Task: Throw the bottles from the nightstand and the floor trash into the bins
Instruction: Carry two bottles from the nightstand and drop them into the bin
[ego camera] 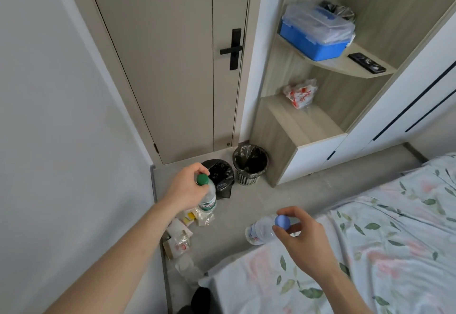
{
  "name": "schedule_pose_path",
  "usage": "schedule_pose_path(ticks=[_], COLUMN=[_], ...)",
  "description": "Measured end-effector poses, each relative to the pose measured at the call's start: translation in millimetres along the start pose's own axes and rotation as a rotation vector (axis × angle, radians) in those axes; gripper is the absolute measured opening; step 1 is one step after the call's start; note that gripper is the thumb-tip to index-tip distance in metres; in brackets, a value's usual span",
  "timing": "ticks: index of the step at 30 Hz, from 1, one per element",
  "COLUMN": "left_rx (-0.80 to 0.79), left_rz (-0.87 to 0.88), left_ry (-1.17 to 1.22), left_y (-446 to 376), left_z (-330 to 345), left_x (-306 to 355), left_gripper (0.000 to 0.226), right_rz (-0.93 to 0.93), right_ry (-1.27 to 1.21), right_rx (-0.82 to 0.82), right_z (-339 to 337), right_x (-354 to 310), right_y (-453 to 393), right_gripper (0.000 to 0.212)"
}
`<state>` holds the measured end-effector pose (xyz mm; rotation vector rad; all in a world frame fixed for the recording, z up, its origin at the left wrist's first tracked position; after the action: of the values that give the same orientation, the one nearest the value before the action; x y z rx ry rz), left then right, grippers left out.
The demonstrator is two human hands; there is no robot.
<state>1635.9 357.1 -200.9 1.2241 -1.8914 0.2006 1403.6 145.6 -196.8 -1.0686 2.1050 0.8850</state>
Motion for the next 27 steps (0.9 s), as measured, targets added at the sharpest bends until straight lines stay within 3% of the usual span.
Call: schedule_pose_path(ticks=[6, 15, 27], left_rx=[-0.029, -0.014, -0.146], left_rz=[0.081, 0.086, 0.064], left_ry=[-0.059, -0.070, -0.154], left_y=[-32, -60, -213], left_z=[-17, -26, -56], left_x=[34, 21, 5], left_gripper=[0.032, 0.030, 0.028], right_rz=[0.027, 0.066, 0.167], right_ry=[-0.039, -0.062, -0.083], right_rx=[0.039, 0.016, 0.046], right_z=[-18, -7, 10], right_x=[-12, -18, -34], right_y=[-30, -78, -225], right_gripper=[0.023, 0.021, 0.020])
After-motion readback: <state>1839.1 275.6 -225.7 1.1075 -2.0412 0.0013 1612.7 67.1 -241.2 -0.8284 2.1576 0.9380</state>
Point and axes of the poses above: each hand's wrist, its own y-axis away from the middle knuckle, its own z-axis out of the palm, x = y × z, the point moved 4 cm from there along -y, towards the middle knuckle, and after that the axes turned 8 degrees about -x, right-handed, at the moved point
